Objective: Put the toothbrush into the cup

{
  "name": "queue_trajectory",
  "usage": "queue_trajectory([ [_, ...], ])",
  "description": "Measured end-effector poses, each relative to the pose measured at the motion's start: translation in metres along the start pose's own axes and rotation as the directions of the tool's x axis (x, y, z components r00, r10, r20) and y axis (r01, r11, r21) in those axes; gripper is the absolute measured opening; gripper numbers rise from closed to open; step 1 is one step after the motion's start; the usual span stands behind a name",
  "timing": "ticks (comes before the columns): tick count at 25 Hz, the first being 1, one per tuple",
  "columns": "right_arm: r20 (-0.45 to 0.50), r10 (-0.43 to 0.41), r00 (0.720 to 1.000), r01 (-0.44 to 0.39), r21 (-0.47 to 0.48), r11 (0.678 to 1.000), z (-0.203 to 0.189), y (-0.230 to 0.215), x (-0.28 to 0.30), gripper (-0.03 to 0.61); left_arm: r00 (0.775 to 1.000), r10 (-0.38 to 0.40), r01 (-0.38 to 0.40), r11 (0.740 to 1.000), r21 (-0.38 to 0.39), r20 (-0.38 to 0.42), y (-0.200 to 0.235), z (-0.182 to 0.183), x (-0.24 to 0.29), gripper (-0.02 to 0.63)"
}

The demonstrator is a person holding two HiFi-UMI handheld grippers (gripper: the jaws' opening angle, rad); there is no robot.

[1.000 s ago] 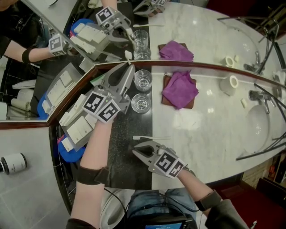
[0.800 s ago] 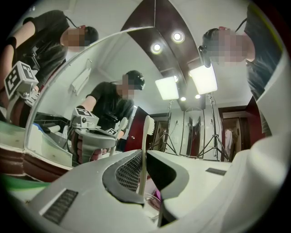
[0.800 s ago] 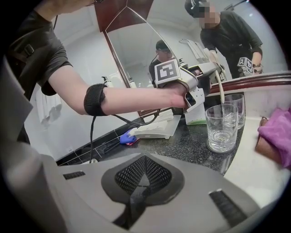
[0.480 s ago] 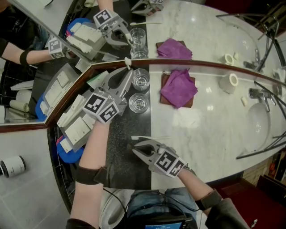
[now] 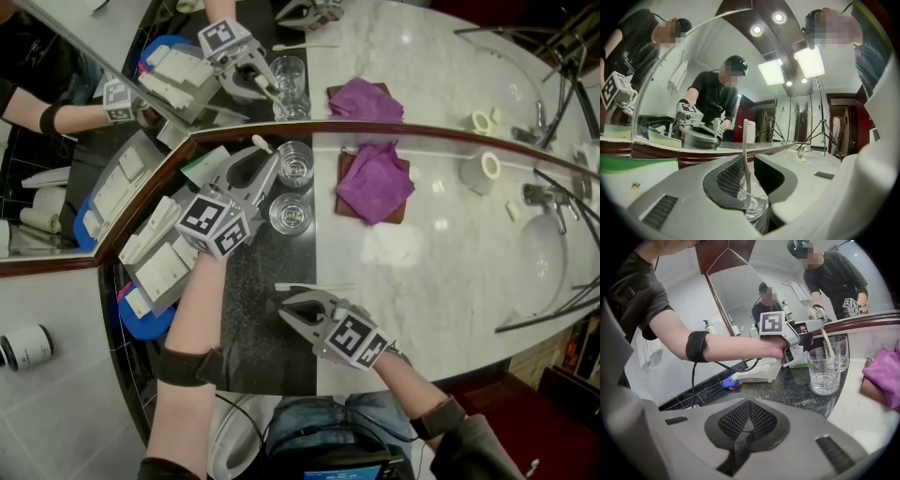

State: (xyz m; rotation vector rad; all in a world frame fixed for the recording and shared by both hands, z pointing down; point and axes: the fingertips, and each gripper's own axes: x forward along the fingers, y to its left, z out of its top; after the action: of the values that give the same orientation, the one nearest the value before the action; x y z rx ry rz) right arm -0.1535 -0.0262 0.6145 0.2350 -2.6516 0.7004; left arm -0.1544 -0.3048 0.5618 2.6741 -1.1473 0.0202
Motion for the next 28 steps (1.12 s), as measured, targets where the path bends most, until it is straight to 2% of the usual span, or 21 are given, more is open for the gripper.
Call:
queue_trajectory([
  [3, 0.000, 0.002, 1.000, -0.002, 0.001, 1.000, 0.000, 0.000, 0.000, 0.018, 0.999, -0.004, 0.004, 1.000, -0.001, -0.043, 0.000, -0.006, 0.000, 0.126],
  [7, 0.002, 0.006, 1.000, -0.006, 0.000, 1.000, 0.002, 0.001, 0.003, 0.018, 0.997, -0.002, 0.002, 1.000, 0.006, -0.080, 0.000, -0.009, -0.001, 0.152],
  [19, 0.000, -0.003, 1.000, 0.003, 0.000, 1.000, 0.005, 0.002, -0.002, 0.018, 0.988, 0.057, -0.053, 0.998, 0.032, -0.146, 0.004, -0.020, -0.012, 0.155],
  [28, 0.003, -0.028, 1.000, 0.028, -0.025, 0.999, 0.032, 0.019, -0.047, 0.018, 0.953, 0.182, -0.188, 0.982, -0.006, -0.242, -0.015, -0.014, -0.061, 0.155],
])
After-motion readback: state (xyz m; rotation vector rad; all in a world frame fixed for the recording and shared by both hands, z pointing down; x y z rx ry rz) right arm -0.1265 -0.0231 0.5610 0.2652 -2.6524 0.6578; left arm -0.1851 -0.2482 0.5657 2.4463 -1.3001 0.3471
